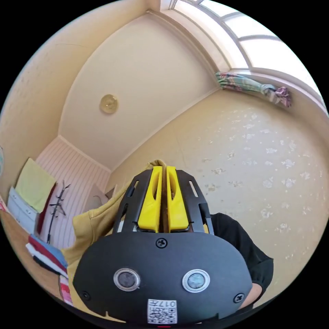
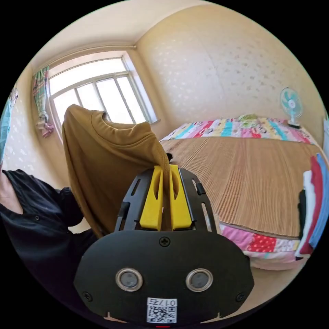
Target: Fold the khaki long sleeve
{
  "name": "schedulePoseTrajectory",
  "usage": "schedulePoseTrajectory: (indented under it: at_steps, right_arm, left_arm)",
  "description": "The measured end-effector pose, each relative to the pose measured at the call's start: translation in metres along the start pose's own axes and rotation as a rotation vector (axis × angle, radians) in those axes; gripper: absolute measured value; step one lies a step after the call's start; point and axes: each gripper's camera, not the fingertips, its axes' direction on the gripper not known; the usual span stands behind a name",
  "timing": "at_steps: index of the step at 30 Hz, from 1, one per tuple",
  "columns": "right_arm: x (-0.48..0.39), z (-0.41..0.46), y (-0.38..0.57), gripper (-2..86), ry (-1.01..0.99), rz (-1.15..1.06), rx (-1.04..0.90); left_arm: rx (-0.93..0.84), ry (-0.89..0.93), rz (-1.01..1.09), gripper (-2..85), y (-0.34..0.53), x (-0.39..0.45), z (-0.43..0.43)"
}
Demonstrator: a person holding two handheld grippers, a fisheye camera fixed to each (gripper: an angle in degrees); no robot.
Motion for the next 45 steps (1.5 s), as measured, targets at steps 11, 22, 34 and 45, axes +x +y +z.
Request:
schedulePoseTrajectory:
  at_steps: [11, 22, 34, 45]
  right_arm:
    - [-0.150, -0.137, -0.032, 3.9, 0.317, -0.108, 0.688]
    - [-0.170, -0.058, -0.069, 3.9, 0.645, -0.124, 0.937]
    - [0.064, 0.274, -0.239, 7.4, 0.518, -0.022, -0.287]
    - [0.109, 0.430, 0.032, 7.7, 0.477, 0.106, -0.720]
  left_arm:
    - [-0.241, -1.024, 0.310, -0.7, -0.015, 0.089, 0.083]
    - [-0.036, -1.373, 0.567, -0.5, -0.012, -0.001, 0.170]
    - [-0.469, -1.787, -0.285, 4.5, -0.106, -0.353, 0.011]
    - [-0.782, -1.588, -0.602, 7.2, 0.185, -0.413, -0.042]
